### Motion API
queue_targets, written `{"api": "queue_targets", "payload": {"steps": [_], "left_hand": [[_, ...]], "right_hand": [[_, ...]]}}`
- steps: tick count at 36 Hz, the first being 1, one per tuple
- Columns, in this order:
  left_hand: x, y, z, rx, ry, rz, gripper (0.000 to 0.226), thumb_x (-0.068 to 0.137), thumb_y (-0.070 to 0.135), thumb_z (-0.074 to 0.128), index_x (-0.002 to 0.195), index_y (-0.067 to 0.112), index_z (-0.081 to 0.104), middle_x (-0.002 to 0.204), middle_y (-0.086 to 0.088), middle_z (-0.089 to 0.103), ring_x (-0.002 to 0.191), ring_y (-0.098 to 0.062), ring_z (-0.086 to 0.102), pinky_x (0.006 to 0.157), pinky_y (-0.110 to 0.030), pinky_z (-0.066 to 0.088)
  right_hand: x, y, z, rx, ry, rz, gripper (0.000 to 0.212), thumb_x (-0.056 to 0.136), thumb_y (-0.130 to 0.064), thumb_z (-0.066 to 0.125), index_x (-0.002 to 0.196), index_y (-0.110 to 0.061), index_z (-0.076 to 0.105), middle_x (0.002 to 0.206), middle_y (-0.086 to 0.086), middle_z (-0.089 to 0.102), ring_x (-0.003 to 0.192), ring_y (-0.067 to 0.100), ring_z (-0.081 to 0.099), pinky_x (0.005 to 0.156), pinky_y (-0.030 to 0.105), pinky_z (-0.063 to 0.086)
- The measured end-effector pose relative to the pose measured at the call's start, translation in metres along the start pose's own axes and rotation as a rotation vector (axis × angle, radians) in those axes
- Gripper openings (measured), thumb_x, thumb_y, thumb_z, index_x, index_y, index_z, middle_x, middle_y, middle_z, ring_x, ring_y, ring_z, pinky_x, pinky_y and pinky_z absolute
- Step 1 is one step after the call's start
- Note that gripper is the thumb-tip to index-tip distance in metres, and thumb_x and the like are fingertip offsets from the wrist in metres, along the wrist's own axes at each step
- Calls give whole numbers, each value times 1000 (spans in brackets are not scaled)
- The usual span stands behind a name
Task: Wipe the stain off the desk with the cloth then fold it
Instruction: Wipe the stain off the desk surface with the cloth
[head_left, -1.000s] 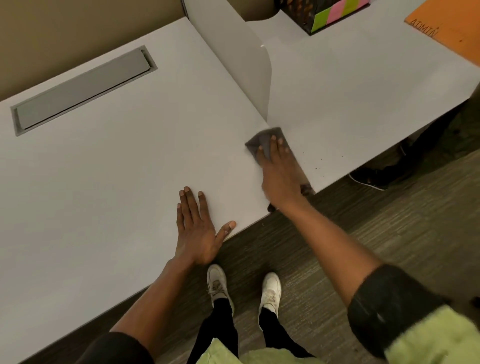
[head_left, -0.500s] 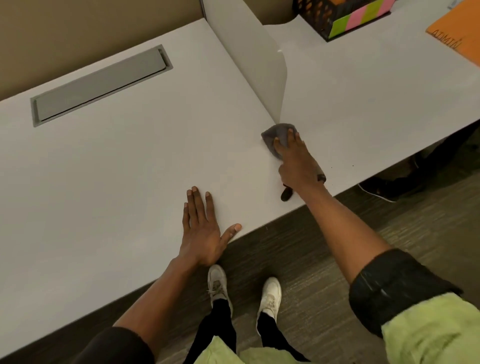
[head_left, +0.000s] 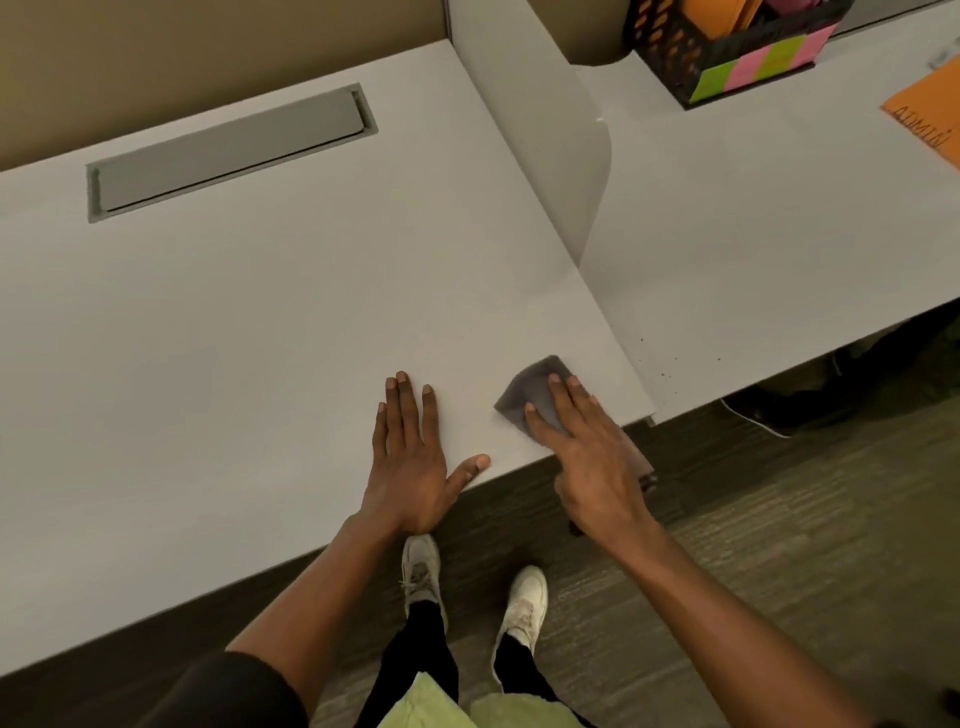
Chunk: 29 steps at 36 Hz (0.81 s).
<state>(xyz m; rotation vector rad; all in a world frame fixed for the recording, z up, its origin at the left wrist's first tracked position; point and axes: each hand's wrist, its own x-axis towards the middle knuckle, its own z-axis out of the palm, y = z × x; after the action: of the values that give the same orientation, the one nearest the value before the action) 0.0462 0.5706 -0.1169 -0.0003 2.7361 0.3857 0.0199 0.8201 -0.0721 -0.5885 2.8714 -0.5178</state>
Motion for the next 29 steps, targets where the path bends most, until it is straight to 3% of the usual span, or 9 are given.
{"api": "queue_targets", "payload": {"steps": [4, 9, 16, 21, 25, 29], "left_hand": [[-1, 0, -1, -9, -7, 2, 118, 91, 97, 7, 161, 16, -41, 164, -11, -55, 154, -26, -51, 128, -48, -24], [-2, 1, -1, -6, 2, 2, 117, 90, 97, 4, 162, 15, -40, 164, -11, -55, 153, -25, -52, 126, -46, -27], [-3, 1, -1, -14, 16, 12, 117, 92, 96, 7, 162, 14, -40, 164, -13, -55, 155, -27, -50, 130, -50, -22], [-4, 3, -3, -26, 9, 13, 118, 93, 94, 8, 162, 11, -39, 163, -15, -55, 154, -28, -51, 131, -50, -22], [-5, 3, -4, -38, 3, 22, 117, 94, 94, 11, 161, 12, -40, 163, -14, -56, 153, -28, -52, 131, -50, -23], [-4, 3, -4, -35, 7, 22, 115, 95, 93, 9, 160, 13, -41, 162, -14, -57, 153, -28, -52, 131, -50, -22]], "right_hand": [[68, 21, -18, -22, 110, 135, 80, 91, 13, 53, 163, -19, 35, 174, 17, 12, 161, 38, 11, 131, 48, 19], [137, 31, -32, -26, 81, 163, 71, 97, 9, 49, 162, -15, 35, 174, 20, 11, 161, 40, 10, 132, 45, 12], [69, -11, -5, -54, 35, 1, 87, 91, 7, 59, 166, -19, 23, 176, 17, 2, 163, 34, -1, 133, 45, 5], [-9, -31, 16, -126, -46, -68, 94, 90, 2, 60, 168, -22, 12, 175, 16, -6, 163, 33, -9, 132, 50, 11], [-3, -10, 0, -130, 33, 62, 93, 89, 6, 60, 166, -29, 21, 176, 11, 1, 163, 31, -2, 131, 50, 21], [50, 24, -24, -142, 122, 252, 84, 93, 12, 52, 166, -19, 25, 175, 19, 7, 161, 38, 9, 132, 48, 16]]}}
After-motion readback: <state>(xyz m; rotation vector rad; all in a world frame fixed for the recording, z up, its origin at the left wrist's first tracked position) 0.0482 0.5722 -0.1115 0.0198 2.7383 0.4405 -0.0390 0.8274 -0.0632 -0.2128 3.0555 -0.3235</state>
